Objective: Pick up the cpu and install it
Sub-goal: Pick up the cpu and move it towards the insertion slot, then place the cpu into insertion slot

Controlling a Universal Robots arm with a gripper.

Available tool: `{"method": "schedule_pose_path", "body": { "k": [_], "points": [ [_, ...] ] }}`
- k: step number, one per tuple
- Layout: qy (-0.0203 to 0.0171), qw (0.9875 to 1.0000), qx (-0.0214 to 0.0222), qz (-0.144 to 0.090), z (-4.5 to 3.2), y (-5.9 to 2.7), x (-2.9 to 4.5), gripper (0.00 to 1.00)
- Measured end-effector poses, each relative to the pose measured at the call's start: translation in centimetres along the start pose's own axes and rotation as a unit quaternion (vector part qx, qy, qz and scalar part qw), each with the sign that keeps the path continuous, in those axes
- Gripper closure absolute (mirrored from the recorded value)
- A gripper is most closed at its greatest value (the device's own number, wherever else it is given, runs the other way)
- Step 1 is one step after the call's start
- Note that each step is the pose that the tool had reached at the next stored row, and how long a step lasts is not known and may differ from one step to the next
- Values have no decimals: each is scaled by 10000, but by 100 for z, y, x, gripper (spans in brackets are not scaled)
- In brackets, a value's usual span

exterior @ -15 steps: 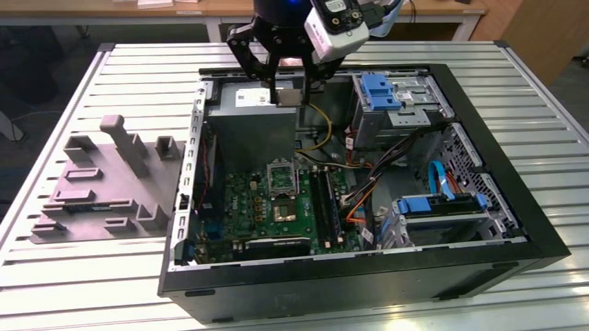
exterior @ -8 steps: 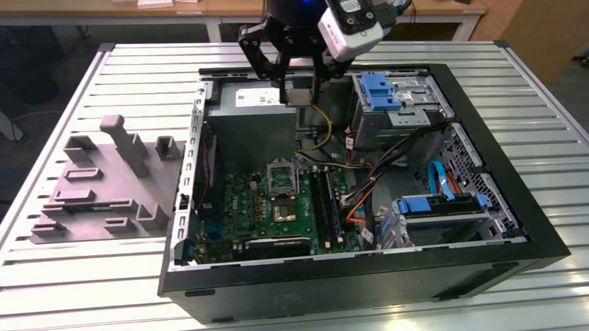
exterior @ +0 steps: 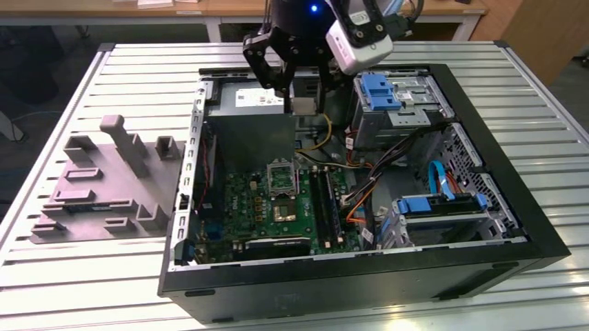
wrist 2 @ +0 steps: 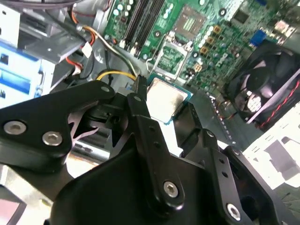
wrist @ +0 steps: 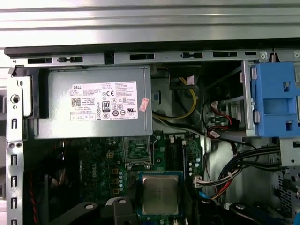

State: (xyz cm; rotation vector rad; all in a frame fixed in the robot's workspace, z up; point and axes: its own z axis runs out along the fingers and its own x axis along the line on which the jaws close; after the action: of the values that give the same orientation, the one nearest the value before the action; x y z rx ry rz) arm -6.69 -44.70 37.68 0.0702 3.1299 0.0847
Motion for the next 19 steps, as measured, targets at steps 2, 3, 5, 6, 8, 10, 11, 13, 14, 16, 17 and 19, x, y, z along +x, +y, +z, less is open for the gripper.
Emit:
{"method": "schedule_pose_path", "body": {
  "k": [2, 3, 5, 6, 8, 10, 11, 13, 14, 16, 17, 19],
  "points": [
    [0, 10000, -1, -1, 4, -17, 0, 53],
    [0, 10000, 0, -1, 5, -18, 0, 53],
    [0, 10000, 0, -2, 7, -18, -1, 53],
    [0, 10000, 0, -2, 9, -18, -1, 53],
    [0, 10000, 0, -2, 10, -18, -1, 53],
    [0, 10000, 0, -2, 12, -19, -1, 53],
    [0, 10000, 0, -2, 13, -19, -1, 53],
    [0, 10000, 0, -2, 16, -19, -1, 53],
    [0, 10000, 0, -2, 17, -19, -1, 53],
    [0, 10000, -2, -2, 26, -21, 0, 53],
    [0, 10000, 0, -3, 32, -28, -1, 53],
    [1, 10000, 1, -3, 52, -47, -1, 53]
  ]
}}
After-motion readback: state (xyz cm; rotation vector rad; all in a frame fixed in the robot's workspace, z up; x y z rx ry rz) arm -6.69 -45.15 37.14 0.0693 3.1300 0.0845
